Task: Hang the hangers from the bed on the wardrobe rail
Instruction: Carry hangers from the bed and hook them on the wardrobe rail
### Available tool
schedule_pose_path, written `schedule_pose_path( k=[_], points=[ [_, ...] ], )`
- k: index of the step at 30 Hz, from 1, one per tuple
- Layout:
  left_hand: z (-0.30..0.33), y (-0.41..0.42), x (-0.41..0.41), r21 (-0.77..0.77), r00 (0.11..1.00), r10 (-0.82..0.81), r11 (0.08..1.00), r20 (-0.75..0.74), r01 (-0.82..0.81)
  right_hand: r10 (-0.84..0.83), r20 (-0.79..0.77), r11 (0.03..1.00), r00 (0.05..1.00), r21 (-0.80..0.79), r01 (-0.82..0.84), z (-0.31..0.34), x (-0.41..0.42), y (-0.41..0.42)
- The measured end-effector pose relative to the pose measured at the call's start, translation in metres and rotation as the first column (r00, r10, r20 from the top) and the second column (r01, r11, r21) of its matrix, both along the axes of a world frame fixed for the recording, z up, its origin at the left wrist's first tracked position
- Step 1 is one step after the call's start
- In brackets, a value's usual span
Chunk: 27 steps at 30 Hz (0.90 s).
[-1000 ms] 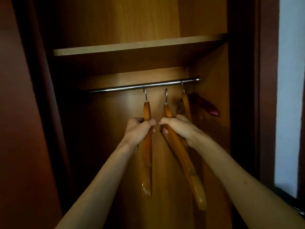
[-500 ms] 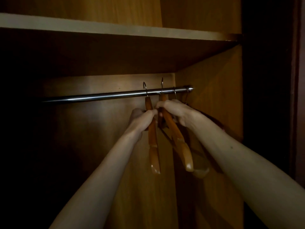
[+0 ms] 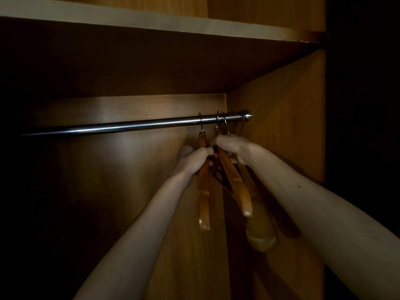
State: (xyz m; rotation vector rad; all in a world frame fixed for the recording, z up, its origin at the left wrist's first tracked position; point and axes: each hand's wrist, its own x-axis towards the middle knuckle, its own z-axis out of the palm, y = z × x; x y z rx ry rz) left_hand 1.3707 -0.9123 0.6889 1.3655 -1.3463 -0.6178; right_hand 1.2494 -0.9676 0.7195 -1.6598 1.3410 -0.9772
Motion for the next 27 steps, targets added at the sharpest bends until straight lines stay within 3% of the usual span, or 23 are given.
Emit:
schedule_pose_path(
  k=[5, 8, 20, 23, 27],
  points=[
    [-0.010, 0.000, -0.004, 0.019, 1.000, -0.017, 1.000, -0.022, 0.018, -0.045, -0.028, 0.999, 0.999, -0.011, 0.044, -0.008, -0.001, 0.003],
    [-0.018, 0.000, -0.008, -0.022, 0.998, 0.008, 1.000, -0.057, -0.009, -0.066, 0.038, 0.996, 0.997, -0.062, 0.069, -0.014, -0.001, 0.007],
    [-0.062, 0.020, -0.016, -0.073, 0.986, -0.035, 0.997, -0.163, 0.024, 0.026, 0.137, 0.984, 0.990, -0.177, -0.001, -0.054, -0.018, 0.049],
    [-0.081, 0.042, -0.024, -0.145, 0.965, -0.024, 0.989, -0.259, -0.015, 0.027, 0.125, 0.964, 0.992, -0.267, 0.008, -0.073, -0.025, 0.071],
    [-0.121, 0.063, -0.026, -0.358, 0.940, 0.109, 0.905, -0.322, -0.228, 0.059, 0.128, 0.937, 0.990, -0.350, -0.011, -0.101, -0.037, 0.107]
  ],
)
